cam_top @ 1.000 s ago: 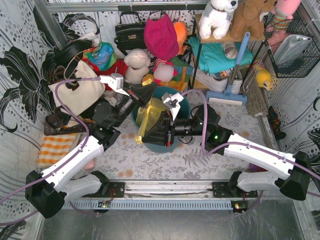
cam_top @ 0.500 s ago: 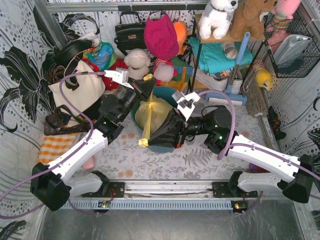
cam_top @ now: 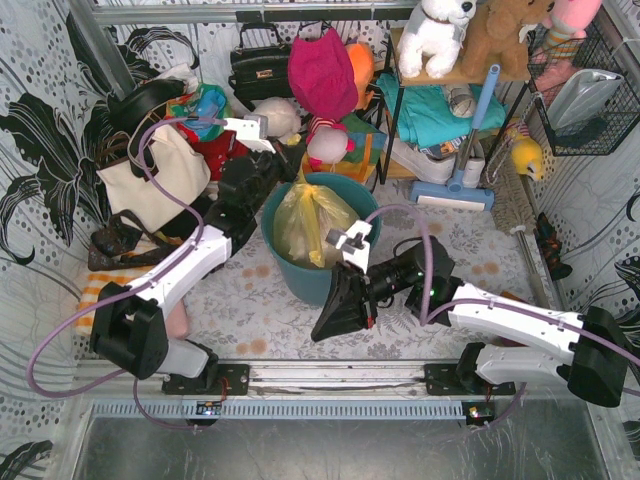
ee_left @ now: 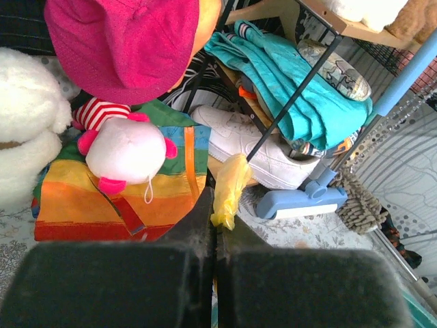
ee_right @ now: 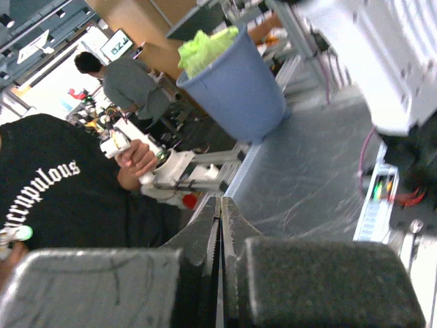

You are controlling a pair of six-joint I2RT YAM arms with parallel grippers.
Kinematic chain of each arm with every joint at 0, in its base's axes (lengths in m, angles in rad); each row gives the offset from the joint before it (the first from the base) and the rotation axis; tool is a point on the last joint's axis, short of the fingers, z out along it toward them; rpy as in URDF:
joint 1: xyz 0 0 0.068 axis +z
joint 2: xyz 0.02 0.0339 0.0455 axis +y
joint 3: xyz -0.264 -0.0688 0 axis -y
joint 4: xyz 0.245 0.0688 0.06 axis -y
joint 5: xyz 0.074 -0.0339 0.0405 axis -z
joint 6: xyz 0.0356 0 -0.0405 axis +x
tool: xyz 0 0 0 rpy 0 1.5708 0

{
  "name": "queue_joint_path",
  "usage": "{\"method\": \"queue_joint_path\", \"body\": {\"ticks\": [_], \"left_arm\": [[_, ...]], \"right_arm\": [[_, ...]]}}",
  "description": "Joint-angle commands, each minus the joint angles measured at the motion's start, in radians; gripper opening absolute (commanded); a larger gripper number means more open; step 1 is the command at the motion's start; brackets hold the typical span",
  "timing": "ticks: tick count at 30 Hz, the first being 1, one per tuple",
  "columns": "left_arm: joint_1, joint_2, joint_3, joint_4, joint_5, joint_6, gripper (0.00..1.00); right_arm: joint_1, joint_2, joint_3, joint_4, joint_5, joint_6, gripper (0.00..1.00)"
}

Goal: Tie the trash bag

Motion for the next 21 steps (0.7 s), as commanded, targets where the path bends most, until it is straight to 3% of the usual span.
{"method": "queue_joint_path", "body": {"ticks": [1, 4, 6, 9, 12, 17, 21], "left_arm": [[0.009, -0.017, 0.033, 0.052, 0.082, 0.001, 0.0], [0.009, -0.035, 0.022, 0.038, 0.11, -0.008, 0.0], [0.009, -0.052, 0.005, 0.017, 0.107, -0.018, 0.0], [0.008, -0.074, -0.017, -0.012, 0.1, -0.027, 0.0], [0.009, -0.092, -0.021, -0.075, 0.083, -0.032, 0.0], [0.008, -0.149, -0.048, -0.149, 0.061, -0.057, 0.0], [0.008, -0.202, -0.085, -0.16, 0.056, -0.075, 0.0]], "right_arm": [[-0.003, -0.103, 0.028, -0.204, 0.082, -0.138, 0.04], [-0.004, -0.19, 0.124, -0.528, 0.312, -0.377, 0.18], [-0.004, -0.239, 0.168, -0.65, 0.569, -0.505, 0.31], [-0.003, -0.31, 0.121, -0.629, 0.797, -0.594, 0.45], [-0.003, -0.346, 0.06, -0.532, 0.933, -0.67, 0.58], [-0.003, -0.281, 0.138, -0.595, 1.154, -0.675, 0.63], [-0.004, -0.19, 0.273, -0.782, 1.166, -0.544, 0.62]]}}
